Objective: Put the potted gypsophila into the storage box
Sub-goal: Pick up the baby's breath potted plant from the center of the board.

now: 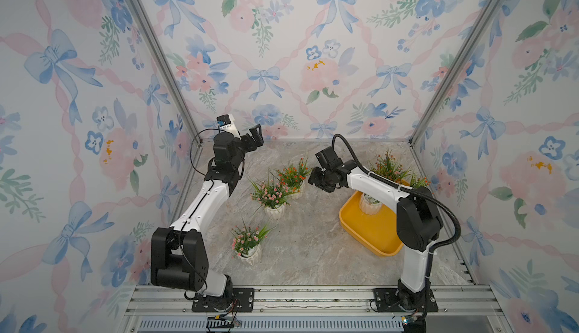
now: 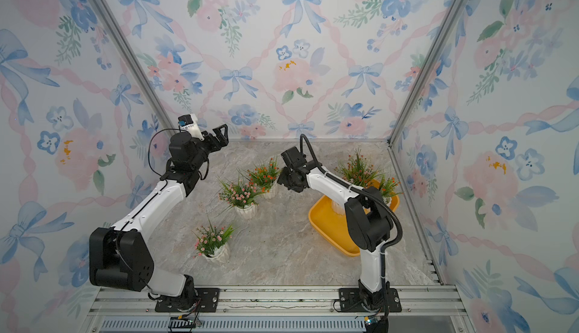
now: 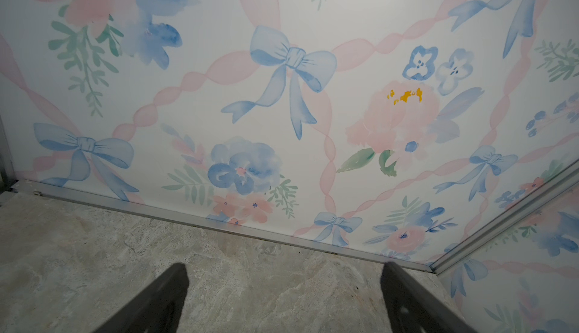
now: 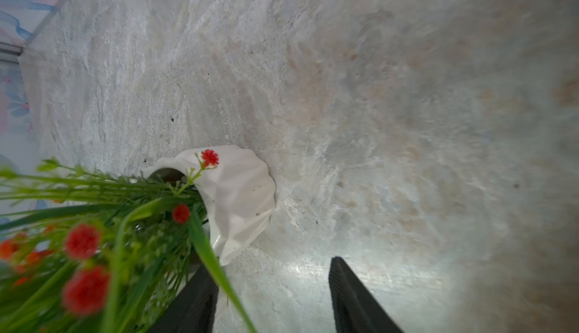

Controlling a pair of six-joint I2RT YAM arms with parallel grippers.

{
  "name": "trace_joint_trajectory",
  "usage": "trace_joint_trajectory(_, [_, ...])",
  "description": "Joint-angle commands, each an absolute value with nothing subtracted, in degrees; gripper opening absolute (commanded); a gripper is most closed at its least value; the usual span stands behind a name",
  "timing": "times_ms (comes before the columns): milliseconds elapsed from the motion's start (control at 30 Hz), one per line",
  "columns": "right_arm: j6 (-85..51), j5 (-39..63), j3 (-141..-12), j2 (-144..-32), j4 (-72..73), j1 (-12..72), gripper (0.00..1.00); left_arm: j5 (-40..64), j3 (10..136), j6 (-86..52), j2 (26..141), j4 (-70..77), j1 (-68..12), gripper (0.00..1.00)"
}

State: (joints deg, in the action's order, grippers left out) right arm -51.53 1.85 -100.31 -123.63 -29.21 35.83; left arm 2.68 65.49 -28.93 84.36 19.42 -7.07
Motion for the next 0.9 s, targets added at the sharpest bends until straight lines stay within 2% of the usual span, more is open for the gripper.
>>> trace_joint_trajectory(0, [-51.88,4.7,-104.79,-128.21,-29.38,37.25,0.59,3.29,64.78,-27.45,83.41,21.79,-6.86,0.98])
trace_joint_trajectory(300, [-53.08,4.38,-108.28,-131.66,-30.31,37.27,0.57,2.0,63.3,-25.93,81.57,22.02,-6.31,0.98])
trace_joint_trajectory(633, [-51.86,1.14,-114.76,-135.65,-39.86,38.32,0.48,1.74,62.5,-26.41,81.63,22.14,-5.6,0.98])
trace_joint_trajectory(867, [-52.51,1.69,-116.71,-137.12,-39.85,38.16,0.44,1.43,61.91,-26.55,81.31,22.16,-5.36,0.98])
